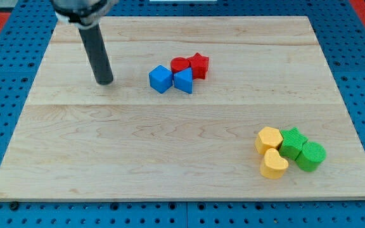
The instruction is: Push the blue cube vertically to the red circle
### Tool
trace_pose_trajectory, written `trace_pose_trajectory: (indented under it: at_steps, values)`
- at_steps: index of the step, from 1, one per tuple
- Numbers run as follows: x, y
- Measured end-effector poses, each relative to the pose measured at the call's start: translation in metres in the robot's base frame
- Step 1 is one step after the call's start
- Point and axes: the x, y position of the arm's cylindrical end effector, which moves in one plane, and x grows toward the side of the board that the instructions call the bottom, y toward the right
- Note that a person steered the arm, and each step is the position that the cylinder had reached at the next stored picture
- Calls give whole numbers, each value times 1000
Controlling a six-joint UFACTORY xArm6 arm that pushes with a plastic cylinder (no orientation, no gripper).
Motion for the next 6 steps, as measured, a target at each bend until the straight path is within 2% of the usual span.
trace_pose_trajectory:
  at_steps: [1,3,5,6]
  values:
    - [21,31]
    - [18,139]
    - [-13,51]
    - [-33,56]
